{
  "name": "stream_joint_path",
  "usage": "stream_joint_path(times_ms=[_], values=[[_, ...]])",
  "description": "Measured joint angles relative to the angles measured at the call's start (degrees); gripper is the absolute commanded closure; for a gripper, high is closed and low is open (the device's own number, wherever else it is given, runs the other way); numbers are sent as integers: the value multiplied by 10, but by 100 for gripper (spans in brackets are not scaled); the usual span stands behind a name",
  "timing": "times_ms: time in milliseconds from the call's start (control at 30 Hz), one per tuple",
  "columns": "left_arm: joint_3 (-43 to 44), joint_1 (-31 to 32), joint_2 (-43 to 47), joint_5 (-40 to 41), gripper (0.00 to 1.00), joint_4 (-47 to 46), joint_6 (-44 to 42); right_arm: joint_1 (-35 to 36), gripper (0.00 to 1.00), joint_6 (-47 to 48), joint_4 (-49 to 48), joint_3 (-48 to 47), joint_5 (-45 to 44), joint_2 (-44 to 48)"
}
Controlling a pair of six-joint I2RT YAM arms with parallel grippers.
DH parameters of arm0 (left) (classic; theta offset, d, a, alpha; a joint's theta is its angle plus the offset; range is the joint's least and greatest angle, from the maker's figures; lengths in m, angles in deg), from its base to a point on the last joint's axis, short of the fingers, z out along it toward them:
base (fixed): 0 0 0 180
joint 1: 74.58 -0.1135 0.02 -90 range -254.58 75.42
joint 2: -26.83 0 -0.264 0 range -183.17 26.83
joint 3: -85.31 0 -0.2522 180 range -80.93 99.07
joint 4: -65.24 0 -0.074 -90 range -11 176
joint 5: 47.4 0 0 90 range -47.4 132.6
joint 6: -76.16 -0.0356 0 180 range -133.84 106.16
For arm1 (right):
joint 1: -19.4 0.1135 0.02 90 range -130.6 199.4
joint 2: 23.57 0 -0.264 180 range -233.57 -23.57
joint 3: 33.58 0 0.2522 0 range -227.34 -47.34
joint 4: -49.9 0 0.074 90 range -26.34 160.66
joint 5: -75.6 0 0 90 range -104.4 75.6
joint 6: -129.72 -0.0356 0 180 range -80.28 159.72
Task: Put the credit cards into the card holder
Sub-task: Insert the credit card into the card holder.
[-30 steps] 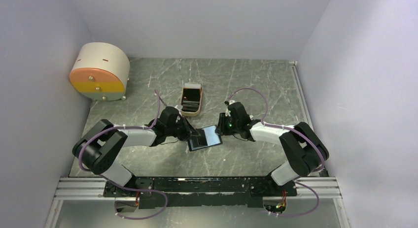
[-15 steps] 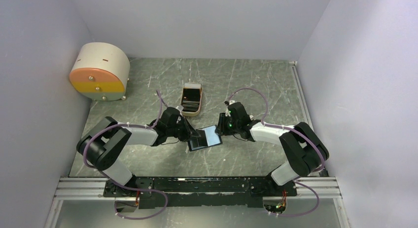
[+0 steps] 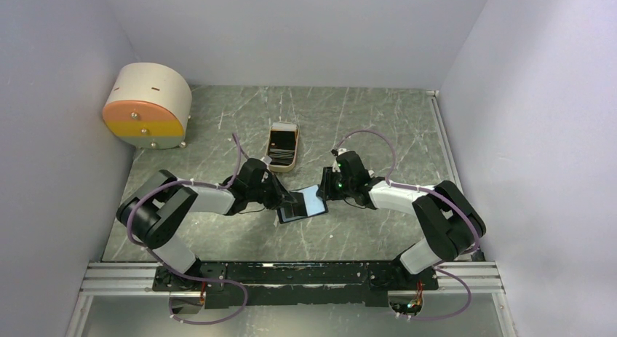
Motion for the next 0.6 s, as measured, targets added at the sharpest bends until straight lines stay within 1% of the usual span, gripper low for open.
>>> stream_joint_path(times_ms=[300, 600], values=[[0, 0, -19, -10, 91, -46, 1, 0, 59, 0, -5, 1, 9, 0], [-8, 0, -28, -7, 91, -78, 2, 0, 53, -3, -15, 4, 16, 0]])
